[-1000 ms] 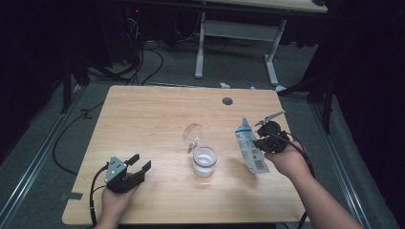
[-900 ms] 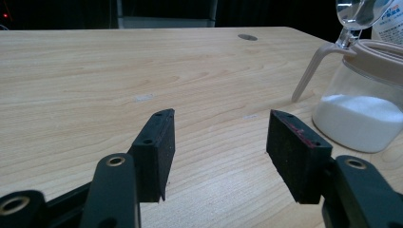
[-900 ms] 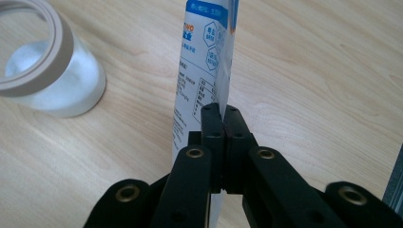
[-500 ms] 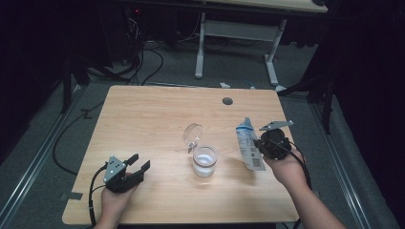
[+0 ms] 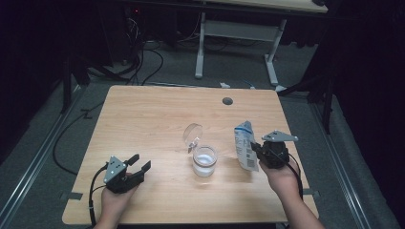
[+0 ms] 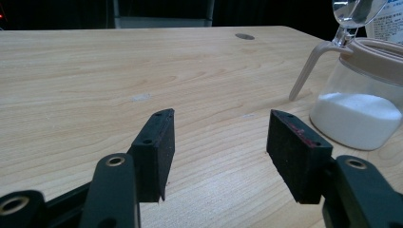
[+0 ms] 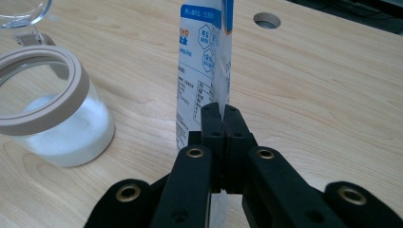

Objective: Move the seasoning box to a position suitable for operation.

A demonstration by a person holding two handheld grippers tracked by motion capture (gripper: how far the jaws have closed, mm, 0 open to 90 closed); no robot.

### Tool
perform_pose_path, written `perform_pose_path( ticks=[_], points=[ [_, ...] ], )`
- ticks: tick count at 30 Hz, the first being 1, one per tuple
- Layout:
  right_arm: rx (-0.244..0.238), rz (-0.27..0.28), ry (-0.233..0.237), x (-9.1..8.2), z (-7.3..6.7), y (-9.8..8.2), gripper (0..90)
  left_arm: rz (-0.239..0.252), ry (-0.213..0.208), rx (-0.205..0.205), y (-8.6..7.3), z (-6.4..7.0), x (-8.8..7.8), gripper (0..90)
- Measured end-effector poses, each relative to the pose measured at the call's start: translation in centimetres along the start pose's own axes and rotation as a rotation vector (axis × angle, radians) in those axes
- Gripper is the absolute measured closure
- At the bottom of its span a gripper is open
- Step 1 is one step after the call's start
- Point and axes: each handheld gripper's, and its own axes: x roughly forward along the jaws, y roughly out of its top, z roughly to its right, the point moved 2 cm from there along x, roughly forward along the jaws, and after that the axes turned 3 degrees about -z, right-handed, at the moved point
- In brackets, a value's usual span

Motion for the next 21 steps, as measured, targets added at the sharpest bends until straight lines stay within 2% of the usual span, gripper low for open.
perform_pose_path(
  ticks=[13, 17, 21],
  points=[
    [0.056, 0.144, -0.001, -0.1, 0.1, -2.5, 90.0, 0.001, -0.008, 0.017, 0.0, 0.1, -0.1, 43.1],
    [0.052, 0.186, -0.004, 0.0, 0.2, -3.3, 90.0, -0.008, -0.018, 0.042, -0.1, 0.1, 0.0, 43.1],
    [0.071, 0.234, 0.001, 0.0, 0.4, -4.1, 90.0, -0.016, -0.025, 0.053, -0.2, 0.2, -0.1, 43.9]
  ],
)
